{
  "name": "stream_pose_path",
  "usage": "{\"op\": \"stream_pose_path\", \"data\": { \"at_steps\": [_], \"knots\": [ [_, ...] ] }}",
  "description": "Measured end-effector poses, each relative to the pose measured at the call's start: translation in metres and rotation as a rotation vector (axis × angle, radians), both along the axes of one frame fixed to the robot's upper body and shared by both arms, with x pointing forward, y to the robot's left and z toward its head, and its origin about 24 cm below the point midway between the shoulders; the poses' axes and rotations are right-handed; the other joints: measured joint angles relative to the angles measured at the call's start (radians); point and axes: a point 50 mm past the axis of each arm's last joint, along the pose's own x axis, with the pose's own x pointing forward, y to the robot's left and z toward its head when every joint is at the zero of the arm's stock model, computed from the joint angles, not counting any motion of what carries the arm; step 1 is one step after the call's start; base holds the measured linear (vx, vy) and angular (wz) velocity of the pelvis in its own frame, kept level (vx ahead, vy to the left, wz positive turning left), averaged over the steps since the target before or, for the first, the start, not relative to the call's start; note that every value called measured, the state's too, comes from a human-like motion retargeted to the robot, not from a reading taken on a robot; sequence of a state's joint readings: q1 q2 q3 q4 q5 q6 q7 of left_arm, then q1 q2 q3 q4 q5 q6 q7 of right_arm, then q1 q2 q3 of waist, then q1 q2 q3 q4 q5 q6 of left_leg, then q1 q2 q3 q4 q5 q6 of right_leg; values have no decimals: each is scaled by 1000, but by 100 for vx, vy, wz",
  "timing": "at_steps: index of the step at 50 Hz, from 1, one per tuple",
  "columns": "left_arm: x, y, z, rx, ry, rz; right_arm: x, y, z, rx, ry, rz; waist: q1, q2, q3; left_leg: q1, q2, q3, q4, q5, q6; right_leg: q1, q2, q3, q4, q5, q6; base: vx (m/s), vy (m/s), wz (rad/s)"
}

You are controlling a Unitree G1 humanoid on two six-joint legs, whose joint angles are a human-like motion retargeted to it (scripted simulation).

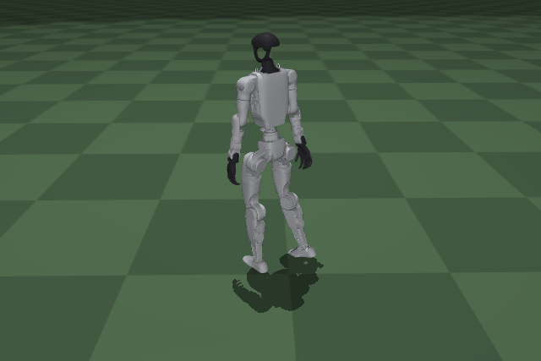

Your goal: Upper body actions

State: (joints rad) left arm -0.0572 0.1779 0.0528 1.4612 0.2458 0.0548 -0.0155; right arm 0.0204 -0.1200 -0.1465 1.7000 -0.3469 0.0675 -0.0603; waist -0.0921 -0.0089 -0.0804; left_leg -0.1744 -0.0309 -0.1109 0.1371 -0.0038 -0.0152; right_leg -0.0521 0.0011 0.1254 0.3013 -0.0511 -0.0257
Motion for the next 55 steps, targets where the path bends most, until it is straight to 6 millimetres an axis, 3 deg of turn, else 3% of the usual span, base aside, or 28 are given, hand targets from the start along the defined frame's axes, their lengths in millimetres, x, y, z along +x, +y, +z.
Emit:
{"op": "stream_pose_path", "data": {
  "at_steps": [2,5,10,13,15,17,20,25,27,32,35,38,42,46,48,50,53,55],
  "knots": [
    [5,3,1,6,-9,-3,2,-2,0,-3,-5,11,0,-8,3,-28,-12,-49,4,21,-14,7,-9,-33,-9,-27,16,-19,-12,235],
    [12,9,3,22,-20,-4,11,-8,0,-11,-23,38,26,-22,14,-67,-31,-97,-11,66,-39,36,-25,-214,-58,-104,-25,-29,-12,216],
    [12,3,2,32,-24,22,40,-25,1,-53,-106,64,150,-33,69,-121,-46,-61,-59,165,-47,60,-40,-365,-138,-74,-21,-41,-6,145],
    [0,-5,-1,29,-11,92,56,-37,4,-84,-160,86,158,-60,84,-145,-28,190,-83,59,73,56,-76,-466,-139,-82,-21,-39,-1,188],
    [-15,-10,-3,-2,20,148,67,-44,6,-115,-183,100,138,-57,82,-121,48,597,-106,-17,34,50,-82,-549,-141,-88,-20,-32,3,235],
    [-32,-14,-5,-19,72,185,71,-46,6,-152,-201,96,93,-52,58,-92,67,804,-119,-41,4,46,-91,-647,-159,-87,-12,-19,2,286],
    [-53,-16,-5,15,127,233,70,-48,7,-171,-233,58,56,-47,34,-97,79,809,-89,-35,9,56,-93,-789,-195,-84,2,-18,6,267],
    [-68,-13,-4,37,170,276,57,-39,3,-110,-203,8,90,-77,49,-49,94,707,-5,-13,23,98,-110,-947,-231,-79,34,-10,9,210],
    [-73,-10,-3,51,182,274,48,-33,2,-87,-172,5,95,-98,37,-9,115,797,15,-21,21,113,-116,-1014,-246,-80,48,5,11,235],
    [-79,-8,-2,72,190,286,31,-16,-1,-34,-126,15,29,-128,-29,123,143,1212,-3,-48,49,128,-135,-1217,-266,-79,113,11,15,295],
    [-77,-11,-3,58,182,315,28,-5,-4,5,-139,19,-6,-125,-53,102,117,1145,1,-15,51,141,-120,-1326,-282,-69,149,23,20,265],
    [-74,-19,-5,30,173,318,25,2,-5,30,-158,2,70,-108,-39,85,74,971,-59,-33,-10,157,-84,-1358,-275,-66,162,28,23,99],
    [-81,-28,-6,-8,176,318,24,4,-6,48,-155,26,164,-110,-20,91,12,898,-128,-55,26,180,-86,-1376,-256,-53,165,36,34,25],
    [-89,-26,-5,18,193,324,35,5,-6,63,-184,89,171,-88,5,85,1,766,-125,-92,43,220,-90,-1377,-211,-9,155,26,29,81],
    [-94,-24,-4,26,223,316,37,3,-6,65,-198,117,155,-50,5,83,27,731,-121,-102,49,233,-98,-1378,-139,43,130,25,19,143],
    [-95,-23,-3,36,246,318,37,0,-6,51,-206,136,141,3,5,77,74,683,-114,-108,50,231,-117,-1375,-15,91,64,31,26,141],
    [-82,-19,-4,42,208,332,39,-7,-5,20,-207,131,134,56,30,87,123,648,-114,-111,53,174,-205,-1262,256,77,-32,20,17,125],
    [-69,-15,-4,35,163,333,38,-10,-4,7,-200,118,134,60,45,93,119,629,-124,-106,62,109,-254,-1128,383,46,-12,18,8,126]
  ]
}}
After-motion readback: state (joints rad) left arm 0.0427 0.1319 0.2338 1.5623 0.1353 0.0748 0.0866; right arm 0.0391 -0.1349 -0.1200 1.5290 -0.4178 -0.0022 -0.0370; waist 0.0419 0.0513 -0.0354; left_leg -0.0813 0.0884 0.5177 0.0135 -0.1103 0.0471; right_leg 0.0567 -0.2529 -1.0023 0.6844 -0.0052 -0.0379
